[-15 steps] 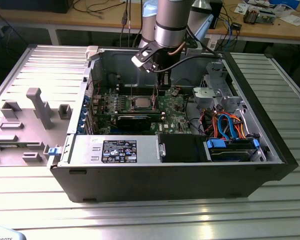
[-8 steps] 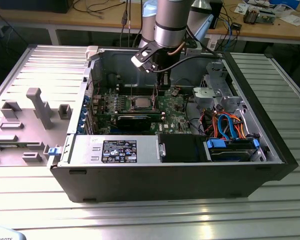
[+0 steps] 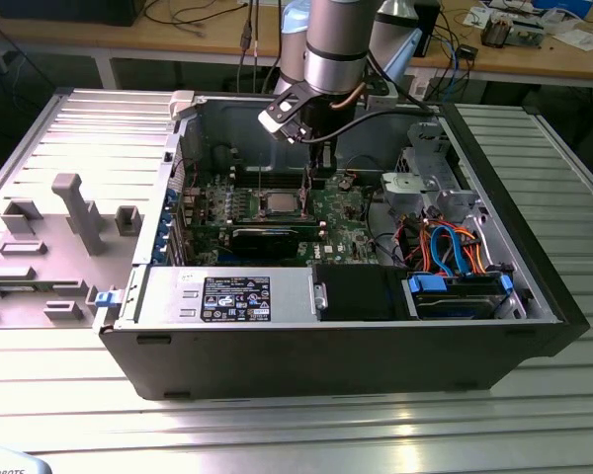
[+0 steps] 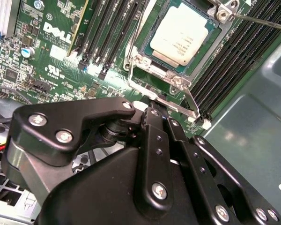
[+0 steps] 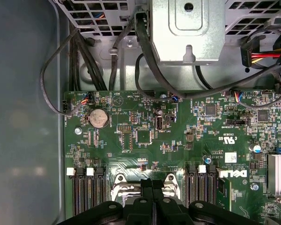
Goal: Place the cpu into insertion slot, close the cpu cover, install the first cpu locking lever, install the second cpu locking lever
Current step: 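Close the cpu cover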
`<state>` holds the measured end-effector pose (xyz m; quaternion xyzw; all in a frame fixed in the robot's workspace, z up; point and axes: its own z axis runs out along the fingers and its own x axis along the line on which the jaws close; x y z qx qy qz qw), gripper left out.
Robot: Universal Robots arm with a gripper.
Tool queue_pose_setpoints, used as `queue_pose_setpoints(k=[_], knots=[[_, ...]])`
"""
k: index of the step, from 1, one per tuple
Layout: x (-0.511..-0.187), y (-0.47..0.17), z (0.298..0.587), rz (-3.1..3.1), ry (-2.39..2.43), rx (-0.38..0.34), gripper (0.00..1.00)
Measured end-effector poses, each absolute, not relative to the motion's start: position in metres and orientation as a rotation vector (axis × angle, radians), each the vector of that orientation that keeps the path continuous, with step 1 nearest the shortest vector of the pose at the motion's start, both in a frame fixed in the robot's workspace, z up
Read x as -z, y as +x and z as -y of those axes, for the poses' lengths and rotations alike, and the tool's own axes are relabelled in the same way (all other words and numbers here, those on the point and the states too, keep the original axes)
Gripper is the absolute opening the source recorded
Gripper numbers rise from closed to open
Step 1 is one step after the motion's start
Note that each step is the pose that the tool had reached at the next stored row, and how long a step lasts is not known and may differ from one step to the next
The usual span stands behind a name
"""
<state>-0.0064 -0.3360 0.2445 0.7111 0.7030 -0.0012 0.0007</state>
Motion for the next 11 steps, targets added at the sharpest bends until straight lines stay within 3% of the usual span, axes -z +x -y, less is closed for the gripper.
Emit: queue_pose_setpoints(k=[11], knots=[[-0.2438,-0.0083,0.3365,-2.208,2.234,0.005,0.11]])
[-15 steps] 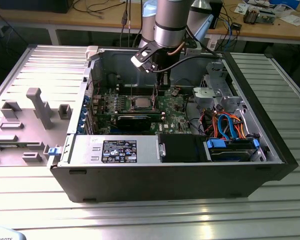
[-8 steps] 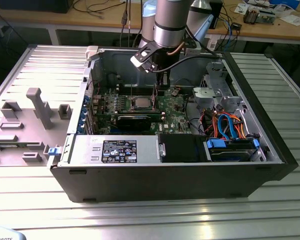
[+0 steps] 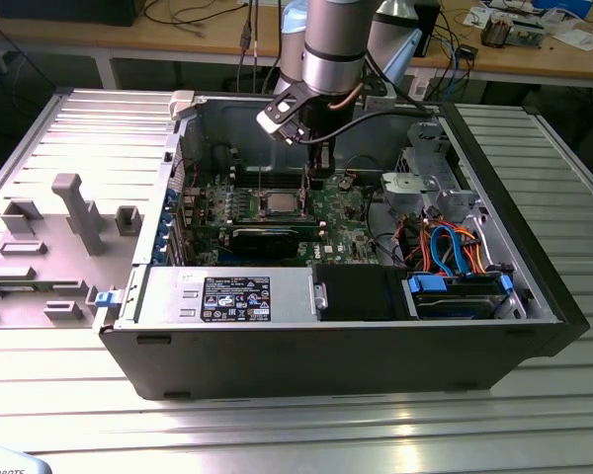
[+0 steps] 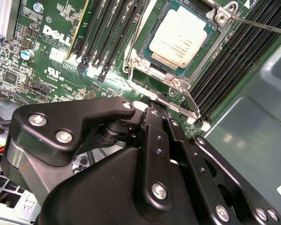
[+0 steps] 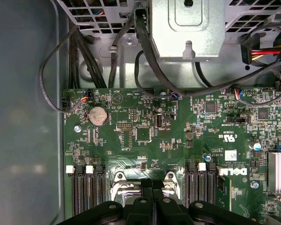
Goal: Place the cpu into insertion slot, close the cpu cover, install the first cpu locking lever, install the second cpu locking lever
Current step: 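Close the cpu cover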
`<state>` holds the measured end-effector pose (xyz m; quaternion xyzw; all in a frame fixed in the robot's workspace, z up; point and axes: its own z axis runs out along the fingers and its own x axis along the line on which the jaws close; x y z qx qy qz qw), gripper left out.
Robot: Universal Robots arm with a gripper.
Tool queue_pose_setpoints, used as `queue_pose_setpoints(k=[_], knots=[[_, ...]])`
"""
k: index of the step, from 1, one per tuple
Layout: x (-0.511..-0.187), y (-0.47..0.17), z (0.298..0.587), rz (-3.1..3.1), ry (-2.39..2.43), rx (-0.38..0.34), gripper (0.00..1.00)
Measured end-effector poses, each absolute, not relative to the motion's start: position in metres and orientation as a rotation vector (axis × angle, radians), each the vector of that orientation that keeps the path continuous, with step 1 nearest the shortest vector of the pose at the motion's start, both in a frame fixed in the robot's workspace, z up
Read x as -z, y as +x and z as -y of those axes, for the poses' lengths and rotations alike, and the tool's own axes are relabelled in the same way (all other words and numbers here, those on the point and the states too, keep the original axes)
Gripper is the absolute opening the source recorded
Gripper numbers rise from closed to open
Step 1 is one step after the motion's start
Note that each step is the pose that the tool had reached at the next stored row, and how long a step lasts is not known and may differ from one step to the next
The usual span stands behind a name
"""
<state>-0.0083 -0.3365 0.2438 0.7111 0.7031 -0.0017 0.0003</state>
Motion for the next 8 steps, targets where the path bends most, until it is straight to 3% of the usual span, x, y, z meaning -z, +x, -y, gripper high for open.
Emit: queue_pose_setpoints(k=[8], knots=[[-0.2433,-0.0094,0.3373,-2.209,2.234,0.005,0.11]])
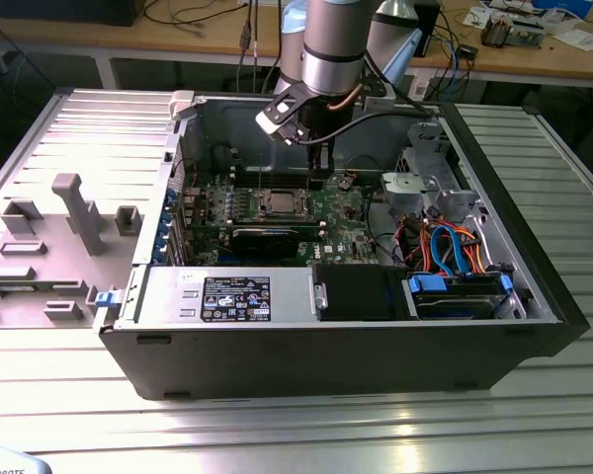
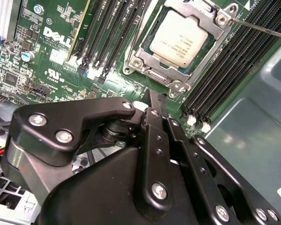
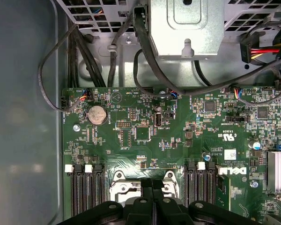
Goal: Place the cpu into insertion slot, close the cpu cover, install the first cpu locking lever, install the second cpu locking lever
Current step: 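Close the cpu cover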
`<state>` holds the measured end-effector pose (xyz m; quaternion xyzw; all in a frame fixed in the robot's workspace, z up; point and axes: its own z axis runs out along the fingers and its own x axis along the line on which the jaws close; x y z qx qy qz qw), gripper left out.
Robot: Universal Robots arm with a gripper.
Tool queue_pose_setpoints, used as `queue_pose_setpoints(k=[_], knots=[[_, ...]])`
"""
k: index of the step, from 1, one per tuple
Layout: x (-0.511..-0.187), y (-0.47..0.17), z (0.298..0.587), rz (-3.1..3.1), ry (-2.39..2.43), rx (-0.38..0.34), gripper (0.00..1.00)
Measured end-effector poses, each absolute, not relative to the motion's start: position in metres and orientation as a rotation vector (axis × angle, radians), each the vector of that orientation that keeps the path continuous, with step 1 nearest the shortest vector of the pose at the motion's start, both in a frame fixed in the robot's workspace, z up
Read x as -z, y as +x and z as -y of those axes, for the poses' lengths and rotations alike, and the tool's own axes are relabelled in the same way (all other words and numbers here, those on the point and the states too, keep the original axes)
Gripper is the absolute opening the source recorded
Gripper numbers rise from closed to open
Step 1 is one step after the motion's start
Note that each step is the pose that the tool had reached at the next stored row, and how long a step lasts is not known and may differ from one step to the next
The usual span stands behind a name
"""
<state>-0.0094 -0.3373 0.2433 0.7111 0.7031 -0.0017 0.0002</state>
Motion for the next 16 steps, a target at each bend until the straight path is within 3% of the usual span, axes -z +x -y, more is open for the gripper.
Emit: queue_pose_setpoints(k=[16], knots=[[-0.243,-0.02,0.337,-2.209,2.234,0.005,0.11]])
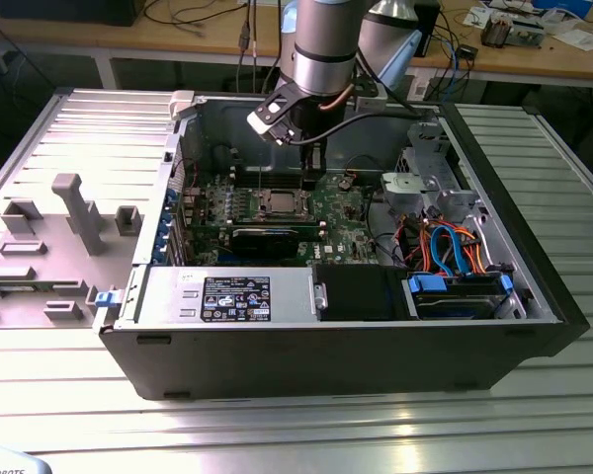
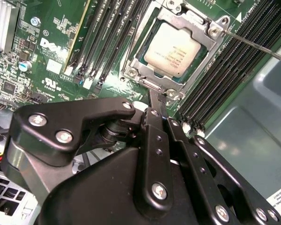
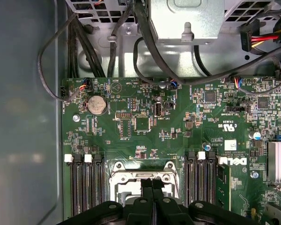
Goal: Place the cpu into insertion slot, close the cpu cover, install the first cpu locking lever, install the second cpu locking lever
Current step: 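Close the cpu cover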
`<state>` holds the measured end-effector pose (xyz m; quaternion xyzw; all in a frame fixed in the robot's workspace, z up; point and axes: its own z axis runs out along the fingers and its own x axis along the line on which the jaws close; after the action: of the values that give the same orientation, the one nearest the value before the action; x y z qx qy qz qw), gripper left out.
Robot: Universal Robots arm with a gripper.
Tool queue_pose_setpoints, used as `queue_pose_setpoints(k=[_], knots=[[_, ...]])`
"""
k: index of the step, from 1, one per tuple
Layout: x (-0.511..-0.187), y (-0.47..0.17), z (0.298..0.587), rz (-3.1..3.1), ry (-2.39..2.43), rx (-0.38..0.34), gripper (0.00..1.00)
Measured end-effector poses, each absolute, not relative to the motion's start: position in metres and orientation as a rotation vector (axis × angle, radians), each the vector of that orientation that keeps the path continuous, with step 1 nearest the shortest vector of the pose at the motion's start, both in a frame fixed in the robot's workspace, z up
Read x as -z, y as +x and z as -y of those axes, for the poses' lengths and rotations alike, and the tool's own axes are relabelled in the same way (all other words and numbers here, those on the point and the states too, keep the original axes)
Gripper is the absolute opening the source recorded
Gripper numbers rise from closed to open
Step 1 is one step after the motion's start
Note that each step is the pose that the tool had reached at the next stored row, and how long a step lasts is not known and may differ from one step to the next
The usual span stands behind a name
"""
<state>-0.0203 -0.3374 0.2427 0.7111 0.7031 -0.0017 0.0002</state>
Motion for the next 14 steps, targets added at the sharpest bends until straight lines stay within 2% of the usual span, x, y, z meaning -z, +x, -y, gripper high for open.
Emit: queue_pose_setpoints(k=[14], knots=[[-0.2422,-0.0207,0.3374,-2.209,2.234,0.006,0.11]])
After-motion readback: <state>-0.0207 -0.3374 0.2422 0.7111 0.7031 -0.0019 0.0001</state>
